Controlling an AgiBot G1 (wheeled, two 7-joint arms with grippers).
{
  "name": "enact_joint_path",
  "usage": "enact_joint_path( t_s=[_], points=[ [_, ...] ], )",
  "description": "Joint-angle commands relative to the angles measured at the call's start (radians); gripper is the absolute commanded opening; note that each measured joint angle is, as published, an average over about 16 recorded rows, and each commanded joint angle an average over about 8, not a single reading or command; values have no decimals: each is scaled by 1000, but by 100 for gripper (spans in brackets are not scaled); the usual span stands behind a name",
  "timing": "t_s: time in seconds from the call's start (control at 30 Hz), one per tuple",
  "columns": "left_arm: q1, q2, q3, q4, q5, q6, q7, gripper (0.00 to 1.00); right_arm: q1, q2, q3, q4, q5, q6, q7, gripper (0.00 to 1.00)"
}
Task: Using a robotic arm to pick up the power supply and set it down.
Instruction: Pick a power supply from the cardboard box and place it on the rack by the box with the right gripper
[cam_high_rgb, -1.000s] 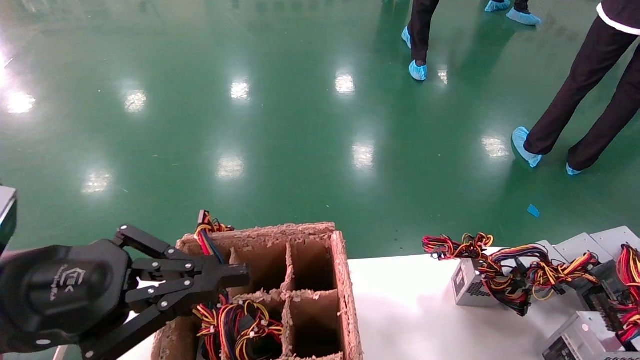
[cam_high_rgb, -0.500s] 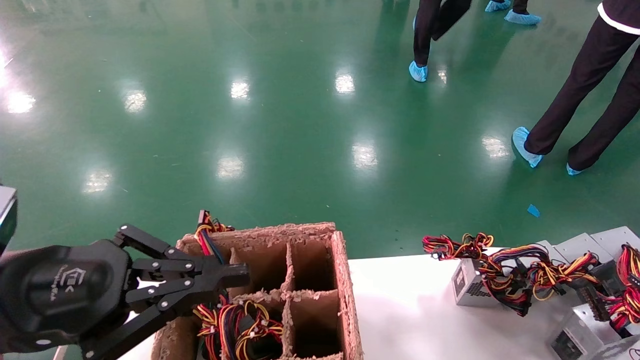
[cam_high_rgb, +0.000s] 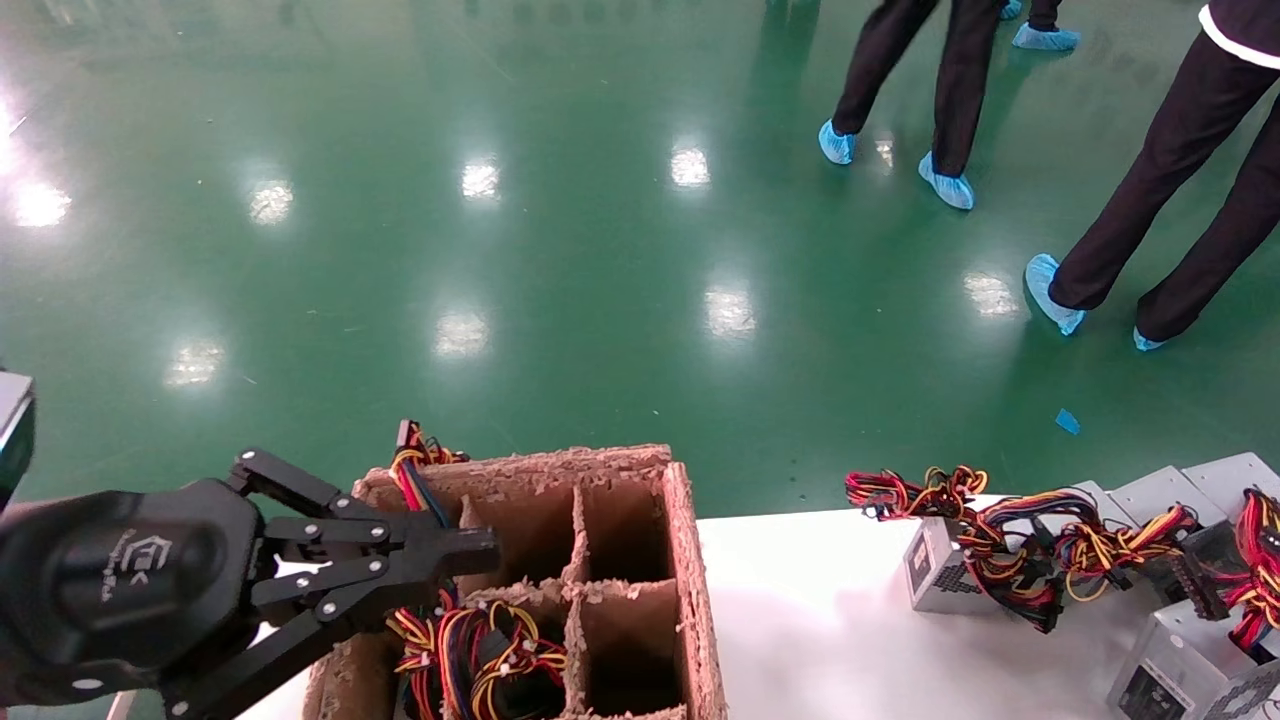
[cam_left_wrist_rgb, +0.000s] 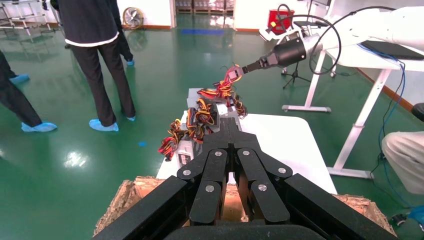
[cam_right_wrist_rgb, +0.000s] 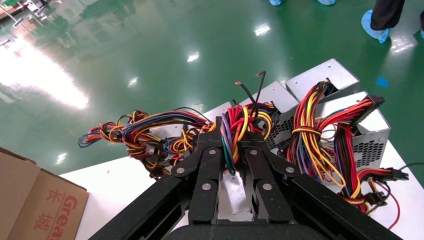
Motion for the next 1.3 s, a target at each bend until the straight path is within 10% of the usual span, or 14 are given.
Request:
enact_joint_path(
  t_s=[0.03, 0.7, 0.97, 1.3],
  points=[
    [0, 0, 0, 0, 0, 0, 0, 0, 16, 5, -11, -14, 0, -2, -7, 0],
    [0, 0, 0, 0, 0, 0, 0, 0, -32, -8, 14, -78, 2, -49, -53, 2],
    [0, 0, 0, 0, 0, 0, 0, 0, -90, -11, 56, -37, -1, -35, -19, 99],
    [0, 0, 0, 0, 0, 0, 0, 0, -124, -21, 79, 7, -5, -17, 8, 100]
  ],
)
